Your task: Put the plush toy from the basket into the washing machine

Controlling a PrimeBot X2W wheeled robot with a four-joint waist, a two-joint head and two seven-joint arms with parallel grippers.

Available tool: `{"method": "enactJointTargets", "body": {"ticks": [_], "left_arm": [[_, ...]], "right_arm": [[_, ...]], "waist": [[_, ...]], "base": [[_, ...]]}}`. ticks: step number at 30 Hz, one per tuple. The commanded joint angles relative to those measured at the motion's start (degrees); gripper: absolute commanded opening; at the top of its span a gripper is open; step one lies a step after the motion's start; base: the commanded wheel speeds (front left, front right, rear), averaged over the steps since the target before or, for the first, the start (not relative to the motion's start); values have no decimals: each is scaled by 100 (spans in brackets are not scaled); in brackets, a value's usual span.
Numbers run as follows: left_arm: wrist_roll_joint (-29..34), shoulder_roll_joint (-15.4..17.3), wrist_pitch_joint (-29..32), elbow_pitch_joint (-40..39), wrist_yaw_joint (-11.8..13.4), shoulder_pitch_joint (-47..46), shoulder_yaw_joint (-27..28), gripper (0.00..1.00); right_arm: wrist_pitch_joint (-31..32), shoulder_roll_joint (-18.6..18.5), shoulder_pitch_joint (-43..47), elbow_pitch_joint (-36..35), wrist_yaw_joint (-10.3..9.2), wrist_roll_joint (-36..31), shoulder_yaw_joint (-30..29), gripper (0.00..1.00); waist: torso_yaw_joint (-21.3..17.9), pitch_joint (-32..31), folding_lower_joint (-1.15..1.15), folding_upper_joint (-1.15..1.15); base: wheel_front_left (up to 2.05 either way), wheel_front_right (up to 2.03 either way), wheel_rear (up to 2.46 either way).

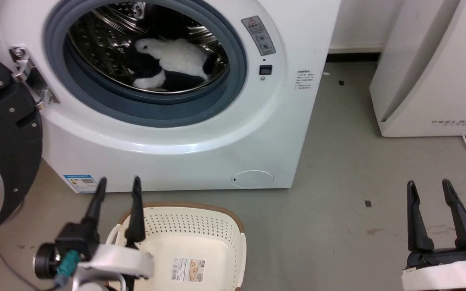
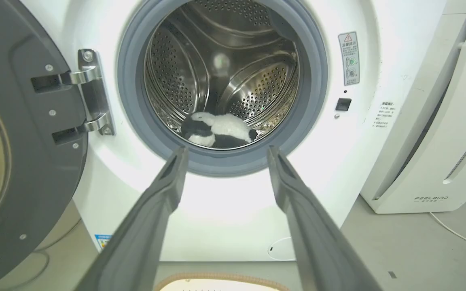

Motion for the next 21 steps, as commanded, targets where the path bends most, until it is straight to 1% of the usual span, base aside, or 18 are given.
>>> {"method": "enactJointTargets", "body": {"ticks": [1, 7, 15, 16, 21], "left_arm": [[100, -85, -24, -89, -2, 183, -41, 100], [293, -251, -25, -205, -63, 513, -112, 100], [387, -329, -25, -146, -177, 582, -48, 100], [366, -321, 2, -155, -160, 500, -62, 0], [368, -321, 24, -160, -155, 499, -79, 0]], "right_arm": [[-26, -1, 126, 33, -5, -14, 35, 100], [-26, -1, 262, 75, -5, -41, 80, 100], [-26, -1, 298, 140, -5, -29, 155, 100], [2, 1, 228, 121, 0, -5, 157, 0], [17, 1, 222, 121, 0, -10, 167, 0]], "waist": [[76, -71, 1, 0], [156, -143, 1, 0], [185, -172, 1, 0], [185, -173, 1, 0], [185, -178, 1, 0]], "base": [[0, 0, 0], [0, 0, 0], [0, 0, 0], [0, 0, 0], [0, 0, 0]]}}
